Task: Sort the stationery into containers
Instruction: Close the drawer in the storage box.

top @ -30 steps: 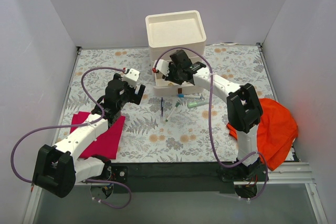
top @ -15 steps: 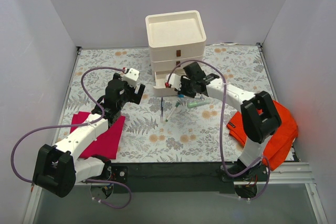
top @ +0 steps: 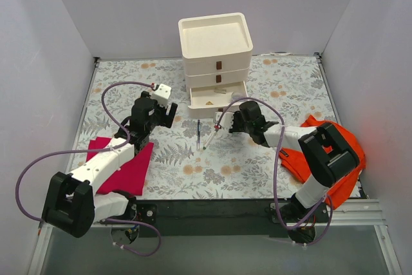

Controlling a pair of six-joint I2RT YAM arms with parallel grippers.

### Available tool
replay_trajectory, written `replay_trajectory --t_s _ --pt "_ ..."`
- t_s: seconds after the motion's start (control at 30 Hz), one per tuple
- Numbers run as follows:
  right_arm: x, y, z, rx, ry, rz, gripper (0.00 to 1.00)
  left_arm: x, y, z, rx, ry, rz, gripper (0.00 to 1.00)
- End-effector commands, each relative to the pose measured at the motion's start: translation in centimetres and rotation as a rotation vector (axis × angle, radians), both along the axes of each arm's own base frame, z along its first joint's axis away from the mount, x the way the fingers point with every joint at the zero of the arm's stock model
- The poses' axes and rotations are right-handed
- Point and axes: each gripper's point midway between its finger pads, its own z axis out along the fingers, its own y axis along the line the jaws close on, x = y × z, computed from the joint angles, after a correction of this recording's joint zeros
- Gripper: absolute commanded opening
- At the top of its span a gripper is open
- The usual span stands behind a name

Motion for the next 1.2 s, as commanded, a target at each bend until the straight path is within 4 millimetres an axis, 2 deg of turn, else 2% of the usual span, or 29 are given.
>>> replay_trajectory --t_s 0.0,0.13,0.17,0.2,0.23,0.27,0.3,0.33,0.47,0.6,0.7,0.9,1.0,1.17 --pt "3.4 0.7 6.2 0.104 -0.330 -0.014 0.01 0.4 -0.1 -0.2 0.004 0.003 0.014 0.77" --pt "4.1 0.2 6.8 0.121 -0.458 -0.039 0.01 0.8 -0.3 -0.5 0.004 0.011 0.014 0.77" --pt "4.1 0.2 7.9 0.152 -0.532 -0.042 0.01 0.9 -0.4 -0.6 0.003 0.014 0.013 0.77" --pt "4.1 0.4 7.2 0.143 -0.548 -0.035 0.01 1.0 -0.4 -0.6 0.000 0.016 0.014 0.77" --pt "4.2 0.2 7.5 0.131 -0.589 -0.036 0.01 1.1 -0.4 -0.9 0.002 0.024 0.015 0.77" --pt "4.4 0.3 8.8 0.160 -0.656 -0.046 0.01 1.1 -0.4 -1.1 0.003 0.030 0.016 0.77" --pt "4.6 0.5 8.2 0.148 -0.662 -0.045 0.01 1.2 -0.5 -1.1 0.003 0.030 0.014 0.77" --pt "4.9 0.5 8.5 0.147 -0.681 -0.057 0.01 1.3 -0.5 -1.3 0.004 0.037 0.016 0.77" --pt "5.5 1.4 8.5 0.173 -0.638 -0.050 0.01 1.8 -0.2 -1.4 0.010 0.042 0.029 0.77" --pt "4.6 2.4 8.8 0.200 -0.620 0.003 0.01 2.0 -0.1 -1.4 0.009 0.042 0.037 0.77" --pt "3.9 2.9 8.2 0.203 -0.603 0.034 0.01 1.9 0.0 -1.8 0.003 0.053 0.043 0.78" --pt "2.8 5.2 6.8 0.216 -0.546 0.120 0.01 2.2 0.0 -2.0 0.007 0.060 0.044 0.77" --pt "3.0 6.2 6.4 0.218 -0.543 0.128 0.01 2.4 0.0 -2.1 0.012 0.061 0.049 0.78" --pt "4.6 7.2 6.4 0.218 -0.573 0.098 0.01 2.5 0.0 -2.0 0.008 0.064 0.053 0.78"
